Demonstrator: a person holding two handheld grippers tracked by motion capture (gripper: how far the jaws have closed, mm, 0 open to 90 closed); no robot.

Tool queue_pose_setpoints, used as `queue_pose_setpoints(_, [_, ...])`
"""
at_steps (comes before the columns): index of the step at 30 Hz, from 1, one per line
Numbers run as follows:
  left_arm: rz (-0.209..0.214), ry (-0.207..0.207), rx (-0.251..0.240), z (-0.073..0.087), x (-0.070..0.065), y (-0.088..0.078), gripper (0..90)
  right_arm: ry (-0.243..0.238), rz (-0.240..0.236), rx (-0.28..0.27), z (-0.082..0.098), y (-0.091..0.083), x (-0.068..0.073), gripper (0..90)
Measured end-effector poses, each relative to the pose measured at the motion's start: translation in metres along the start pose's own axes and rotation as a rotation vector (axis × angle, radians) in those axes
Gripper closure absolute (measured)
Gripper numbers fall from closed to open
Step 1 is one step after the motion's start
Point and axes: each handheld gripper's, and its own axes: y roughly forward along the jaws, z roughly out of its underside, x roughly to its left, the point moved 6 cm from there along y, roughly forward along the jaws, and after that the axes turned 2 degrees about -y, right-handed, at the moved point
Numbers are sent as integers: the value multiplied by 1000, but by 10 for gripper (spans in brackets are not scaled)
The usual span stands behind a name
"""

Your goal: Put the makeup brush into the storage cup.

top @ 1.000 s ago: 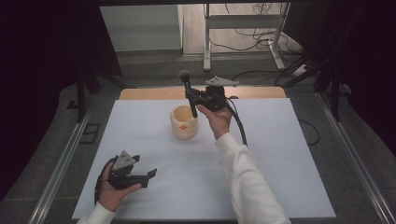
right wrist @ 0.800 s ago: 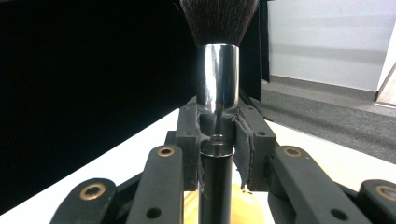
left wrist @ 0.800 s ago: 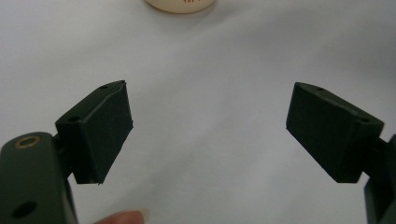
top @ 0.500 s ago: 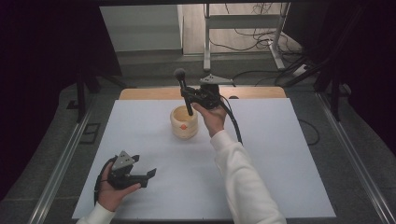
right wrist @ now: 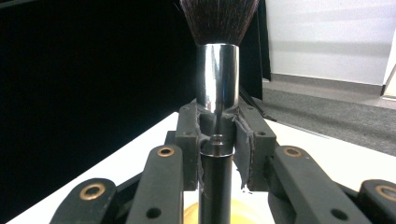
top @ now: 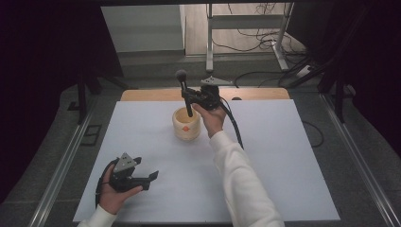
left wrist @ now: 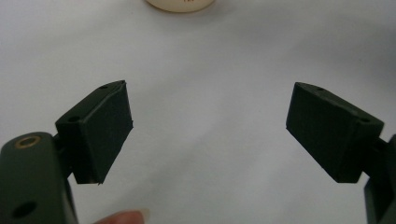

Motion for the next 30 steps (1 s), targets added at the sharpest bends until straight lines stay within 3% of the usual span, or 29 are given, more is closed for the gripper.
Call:
queue_pose_setpoints(18, [-1, 3, 7, 1, 1, 0, 151, -14, -1, 7, 23, 15, -1, 725])
queue_pose_setpoints(30, [-1, 6, 13, 1, 0, 1, 151, -22, 1, 18, 34, 15, -1, 724])
